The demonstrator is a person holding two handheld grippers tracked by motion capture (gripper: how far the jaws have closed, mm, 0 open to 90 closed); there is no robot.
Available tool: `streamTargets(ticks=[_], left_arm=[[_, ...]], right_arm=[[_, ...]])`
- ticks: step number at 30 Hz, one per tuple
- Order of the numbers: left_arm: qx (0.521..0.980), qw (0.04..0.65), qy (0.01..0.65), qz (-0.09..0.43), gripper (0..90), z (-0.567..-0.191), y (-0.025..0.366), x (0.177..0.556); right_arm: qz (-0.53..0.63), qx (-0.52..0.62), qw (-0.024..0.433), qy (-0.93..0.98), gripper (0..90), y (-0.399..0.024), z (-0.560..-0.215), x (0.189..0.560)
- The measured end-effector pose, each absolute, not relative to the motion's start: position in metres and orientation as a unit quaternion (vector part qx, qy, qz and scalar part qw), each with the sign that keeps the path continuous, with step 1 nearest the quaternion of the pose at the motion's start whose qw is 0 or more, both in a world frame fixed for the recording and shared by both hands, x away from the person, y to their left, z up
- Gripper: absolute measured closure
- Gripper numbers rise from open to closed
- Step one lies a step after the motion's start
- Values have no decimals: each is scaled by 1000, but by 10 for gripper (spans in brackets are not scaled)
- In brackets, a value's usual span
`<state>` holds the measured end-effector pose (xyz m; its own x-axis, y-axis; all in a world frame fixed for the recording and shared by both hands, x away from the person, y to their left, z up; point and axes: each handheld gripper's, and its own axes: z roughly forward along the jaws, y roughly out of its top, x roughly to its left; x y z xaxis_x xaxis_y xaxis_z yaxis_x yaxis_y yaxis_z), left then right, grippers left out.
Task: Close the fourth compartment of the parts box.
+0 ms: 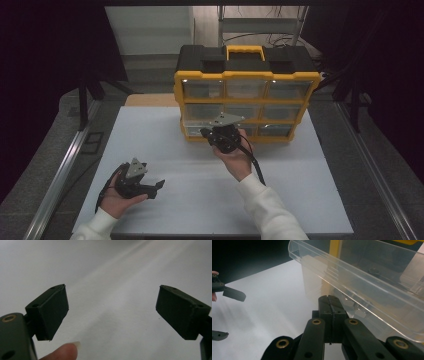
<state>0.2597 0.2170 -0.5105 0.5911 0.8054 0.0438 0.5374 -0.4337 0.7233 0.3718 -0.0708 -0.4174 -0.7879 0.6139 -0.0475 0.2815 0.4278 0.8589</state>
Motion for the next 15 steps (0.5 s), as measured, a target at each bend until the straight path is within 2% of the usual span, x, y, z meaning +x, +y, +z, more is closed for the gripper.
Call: streamTargets(ticks=[15], left_arm=[[823, 343, 408, 196, 119, -510, 217, 260]], right_arm=[[469, 284, 168, 819, 900, -72, -418, 379]])
